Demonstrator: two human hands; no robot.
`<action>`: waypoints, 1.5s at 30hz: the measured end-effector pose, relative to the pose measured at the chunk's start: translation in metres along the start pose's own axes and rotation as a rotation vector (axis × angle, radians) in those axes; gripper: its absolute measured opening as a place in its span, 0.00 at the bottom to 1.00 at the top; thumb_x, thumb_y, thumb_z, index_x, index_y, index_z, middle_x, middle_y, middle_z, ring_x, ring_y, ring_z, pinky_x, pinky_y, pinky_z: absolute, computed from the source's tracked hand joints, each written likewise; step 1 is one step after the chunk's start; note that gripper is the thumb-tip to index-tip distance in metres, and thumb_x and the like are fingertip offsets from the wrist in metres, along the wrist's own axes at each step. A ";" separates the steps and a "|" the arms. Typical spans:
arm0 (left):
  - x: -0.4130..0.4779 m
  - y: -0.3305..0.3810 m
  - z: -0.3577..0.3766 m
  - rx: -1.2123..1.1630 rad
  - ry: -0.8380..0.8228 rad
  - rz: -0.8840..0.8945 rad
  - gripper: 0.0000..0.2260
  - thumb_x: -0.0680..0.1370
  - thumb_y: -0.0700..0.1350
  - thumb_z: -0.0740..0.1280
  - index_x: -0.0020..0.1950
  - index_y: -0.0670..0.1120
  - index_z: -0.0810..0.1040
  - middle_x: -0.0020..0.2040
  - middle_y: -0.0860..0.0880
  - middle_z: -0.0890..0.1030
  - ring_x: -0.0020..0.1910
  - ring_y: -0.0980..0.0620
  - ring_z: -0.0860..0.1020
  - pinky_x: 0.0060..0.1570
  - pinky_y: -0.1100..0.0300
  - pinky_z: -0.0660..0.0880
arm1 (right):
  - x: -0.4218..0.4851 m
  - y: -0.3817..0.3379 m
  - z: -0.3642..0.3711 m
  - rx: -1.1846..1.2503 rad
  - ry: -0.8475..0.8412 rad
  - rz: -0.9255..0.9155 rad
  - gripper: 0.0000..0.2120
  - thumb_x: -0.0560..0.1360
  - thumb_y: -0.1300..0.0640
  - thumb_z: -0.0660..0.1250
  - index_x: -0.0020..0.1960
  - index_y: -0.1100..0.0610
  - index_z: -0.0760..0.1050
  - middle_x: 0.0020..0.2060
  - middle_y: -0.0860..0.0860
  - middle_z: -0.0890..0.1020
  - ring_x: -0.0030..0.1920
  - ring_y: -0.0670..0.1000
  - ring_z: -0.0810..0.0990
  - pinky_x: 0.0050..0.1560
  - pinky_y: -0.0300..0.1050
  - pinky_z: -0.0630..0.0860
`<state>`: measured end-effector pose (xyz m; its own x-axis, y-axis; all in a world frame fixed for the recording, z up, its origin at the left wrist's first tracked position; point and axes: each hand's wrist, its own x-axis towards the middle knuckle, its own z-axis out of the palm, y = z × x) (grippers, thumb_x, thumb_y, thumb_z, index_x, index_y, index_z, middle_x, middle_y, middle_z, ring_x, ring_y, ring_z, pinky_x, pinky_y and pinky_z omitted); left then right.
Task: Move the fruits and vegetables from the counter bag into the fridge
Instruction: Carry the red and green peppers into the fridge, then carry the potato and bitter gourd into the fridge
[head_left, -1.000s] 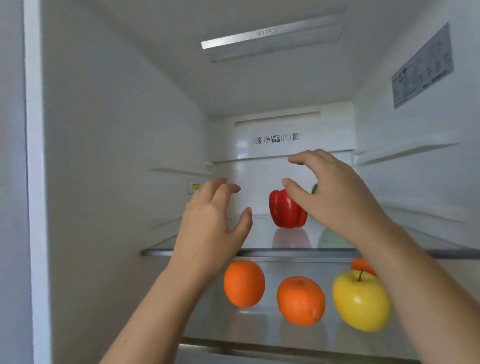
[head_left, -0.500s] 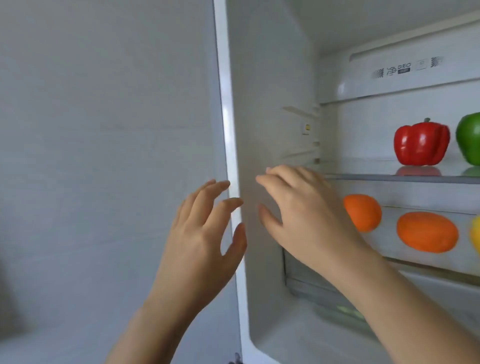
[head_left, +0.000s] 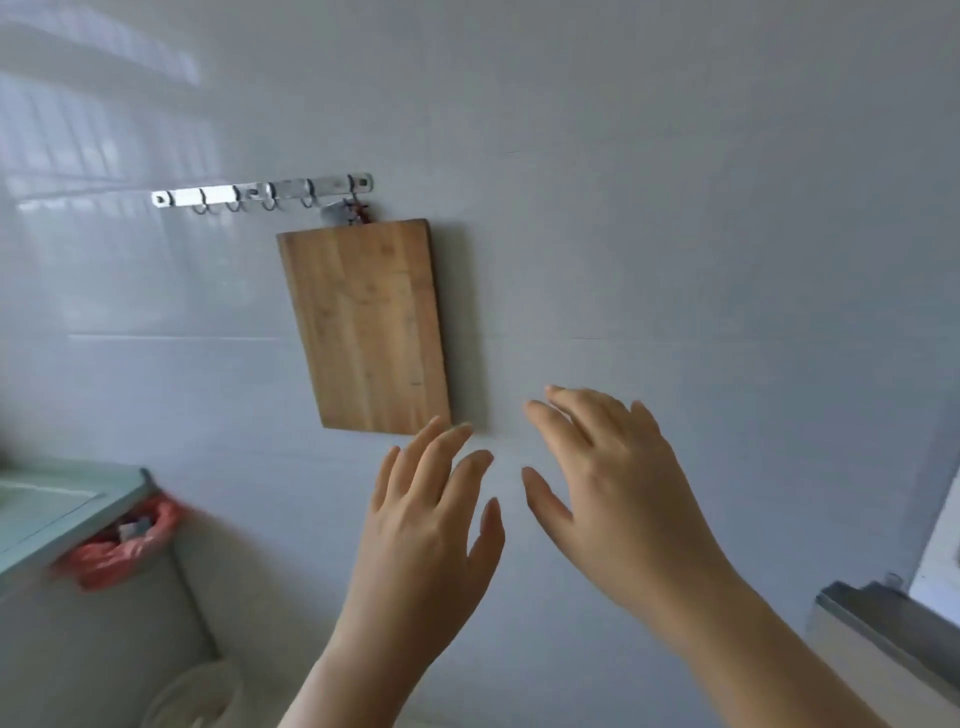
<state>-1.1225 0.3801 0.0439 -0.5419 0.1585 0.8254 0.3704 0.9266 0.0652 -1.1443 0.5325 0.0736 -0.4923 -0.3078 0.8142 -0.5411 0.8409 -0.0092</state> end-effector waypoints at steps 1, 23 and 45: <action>-0.013 -0.014 -0.012 0.037 -0.001 -0.025 0.13 0.74 0.46 0.60 0.53 0.42 0.77 0.58 0.43 0.78 0.63 0.44 0.72 0.57 0.44 0.72 | 0.001 -0.021 0.011 0.045 -0.006 -0.024 0.19 0.68 0.55 0.71 0.57 0.60 0.76 0.53 0.57 0.80 0.54 0.59 0.79 0.53 0.61 0.74; -0.199 -0.281 -0.192 0.769 -0.060 -0.736 0.15 0.73 0.48 0.59 0.53 0.42 0.78 0.57 0.44 0.79 0.61 0.43 0.74 0.58 0.41 0.71 | 0.055 -0.377 0.220 0.796 -0.228 -0.601 0.22 0.70 0.50 0.57 0.58 0.59 0.76 0.56 0.56 0.79 0.57 0.58 0.77 0.54 0.62 0.74; -0.439 -0.365 -0.507 1.185 0.094 -1.180 0.18 0.72 0.49 0.58 0.59 0.43 0.74 0.58 0.43 0.78 0.62 0.45 0.72 0.61 0.41 0.64 | -0.025 -0.825 0.164 1.302 -0.315 -0.935 0.18 0.69 0.52 0.63 0.55 0.60 0.77 0.53 0.57 0.80 0.53 0.58 0.78 0.50 0.61 0.76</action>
<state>-0.6373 -0.2011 -0.0575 -0.0297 -0.7442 0.6673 -0.9385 0.2506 0.2376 -0.7975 -0.2264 -0.0340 0.2952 -0.6762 0.6750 -0.8106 -0.5512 -0.1977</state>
